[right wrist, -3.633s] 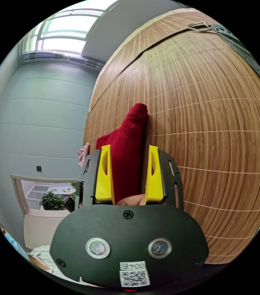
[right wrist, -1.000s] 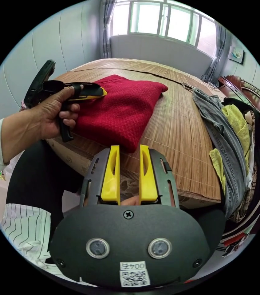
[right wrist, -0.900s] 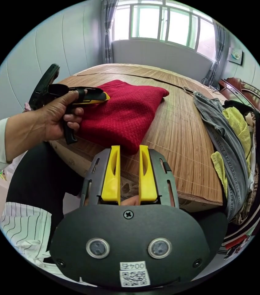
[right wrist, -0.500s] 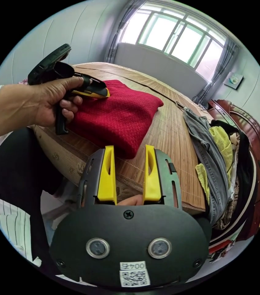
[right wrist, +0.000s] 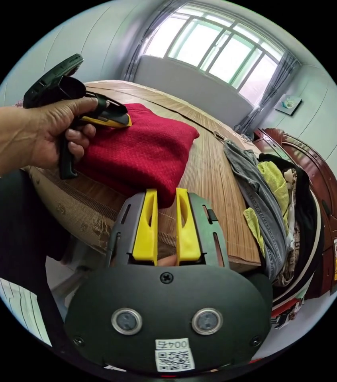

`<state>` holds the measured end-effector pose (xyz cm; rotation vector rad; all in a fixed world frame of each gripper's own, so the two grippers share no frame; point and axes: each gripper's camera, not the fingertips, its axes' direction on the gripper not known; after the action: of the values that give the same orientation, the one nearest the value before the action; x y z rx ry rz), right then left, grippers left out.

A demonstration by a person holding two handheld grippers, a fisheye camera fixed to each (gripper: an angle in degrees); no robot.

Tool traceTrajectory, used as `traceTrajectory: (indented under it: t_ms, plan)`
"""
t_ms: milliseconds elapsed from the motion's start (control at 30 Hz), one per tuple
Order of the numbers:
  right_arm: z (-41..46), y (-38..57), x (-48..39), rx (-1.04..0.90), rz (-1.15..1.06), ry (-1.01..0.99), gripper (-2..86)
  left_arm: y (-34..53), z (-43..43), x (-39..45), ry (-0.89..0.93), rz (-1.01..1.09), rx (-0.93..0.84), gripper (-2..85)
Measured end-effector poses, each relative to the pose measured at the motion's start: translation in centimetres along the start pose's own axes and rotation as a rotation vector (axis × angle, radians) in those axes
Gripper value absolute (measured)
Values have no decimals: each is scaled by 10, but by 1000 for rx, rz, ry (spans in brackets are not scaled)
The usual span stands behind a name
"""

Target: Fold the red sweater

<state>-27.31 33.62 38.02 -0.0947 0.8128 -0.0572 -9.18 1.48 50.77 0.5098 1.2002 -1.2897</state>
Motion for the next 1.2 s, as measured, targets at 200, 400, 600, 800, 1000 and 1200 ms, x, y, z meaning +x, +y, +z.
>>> traceTrajectory:
  t_ms: [200, 400, 600, 800, 1000, 1200]
  plan:
    - [25, 3, 39, -106, 66, -78, 52, -2, -6, -3, 14, 24, -21, 7]
    - [51, -6, 104, -240, 197, -289, 75, 0, -13, -5, 2, 45, -9, 7]
    - [59, -17, 164, -177, 327, -512, 92, 3, -22, -7, -8, 55, 15, 7]
    - [112, -27, 166, -214, 230, -490, 123, 2, -31, -14, 12, 75, 12, 7]
    - [108, -50, 200, -159, 164, -523, 100, 5, -64, -3, -78, 182, 65, 7]
    - [144, -70, 187, -188, 19, -543, 71, 21, -84, -39, -105, 110, 49, 12]
